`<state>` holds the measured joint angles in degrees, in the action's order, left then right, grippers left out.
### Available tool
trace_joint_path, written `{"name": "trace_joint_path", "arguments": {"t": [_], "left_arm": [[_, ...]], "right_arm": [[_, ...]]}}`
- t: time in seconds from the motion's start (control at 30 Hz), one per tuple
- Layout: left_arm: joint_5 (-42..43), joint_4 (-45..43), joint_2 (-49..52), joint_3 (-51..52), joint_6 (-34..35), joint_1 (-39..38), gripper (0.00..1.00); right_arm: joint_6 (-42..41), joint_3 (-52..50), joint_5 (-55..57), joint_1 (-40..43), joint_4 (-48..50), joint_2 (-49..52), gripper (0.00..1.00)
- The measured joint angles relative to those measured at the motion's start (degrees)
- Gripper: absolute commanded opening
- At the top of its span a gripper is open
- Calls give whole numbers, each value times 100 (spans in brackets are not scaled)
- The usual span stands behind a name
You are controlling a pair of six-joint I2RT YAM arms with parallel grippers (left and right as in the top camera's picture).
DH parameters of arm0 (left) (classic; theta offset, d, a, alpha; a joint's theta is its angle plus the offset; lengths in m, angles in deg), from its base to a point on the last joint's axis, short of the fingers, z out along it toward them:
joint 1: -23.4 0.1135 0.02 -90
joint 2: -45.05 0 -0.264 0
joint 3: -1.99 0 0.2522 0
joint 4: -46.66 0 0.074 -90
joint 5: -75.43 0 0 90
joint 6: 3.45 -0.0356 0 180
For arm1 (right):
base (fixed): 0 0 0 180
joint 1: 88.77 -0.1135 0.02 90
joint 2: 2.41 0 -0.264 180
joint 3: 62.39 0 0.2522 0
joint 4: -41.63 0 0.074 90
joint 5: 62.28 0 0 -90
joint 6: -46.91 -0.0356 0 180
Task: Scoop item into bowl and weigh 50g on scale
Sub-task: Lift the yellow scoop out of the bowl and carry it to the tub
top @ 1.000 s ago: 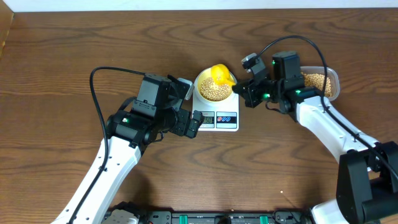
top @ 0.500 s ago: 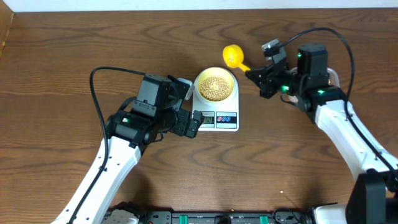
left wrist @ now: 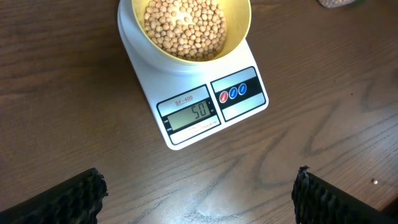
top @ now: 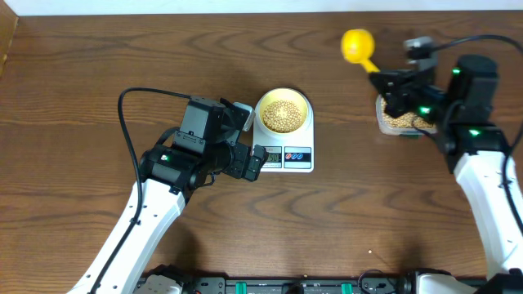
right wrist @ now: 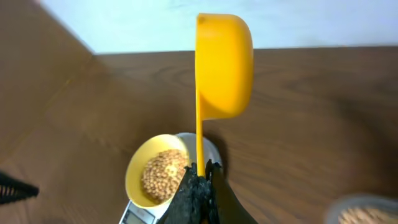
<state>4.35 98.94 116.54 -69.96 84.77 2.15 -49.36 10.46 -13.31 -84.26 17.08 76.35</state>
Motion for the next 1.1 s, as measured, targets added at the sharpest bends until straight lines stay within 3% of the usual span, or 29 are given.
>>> {"name": "trace_joint_path", "arguments": {"t": [0.57,0.73,1.1], "left_arm": [[0,2,0,0,0,0,98],[0,0,0,0,0,0,98],[0,0,0,0,0,0,98]], "right_arm": [[-389,0,-7,1845,-1460,-201,1],[-44,0,566,1963,-2116,-214,1],[914,0,1502,1952,-2603,-214,1]]}}
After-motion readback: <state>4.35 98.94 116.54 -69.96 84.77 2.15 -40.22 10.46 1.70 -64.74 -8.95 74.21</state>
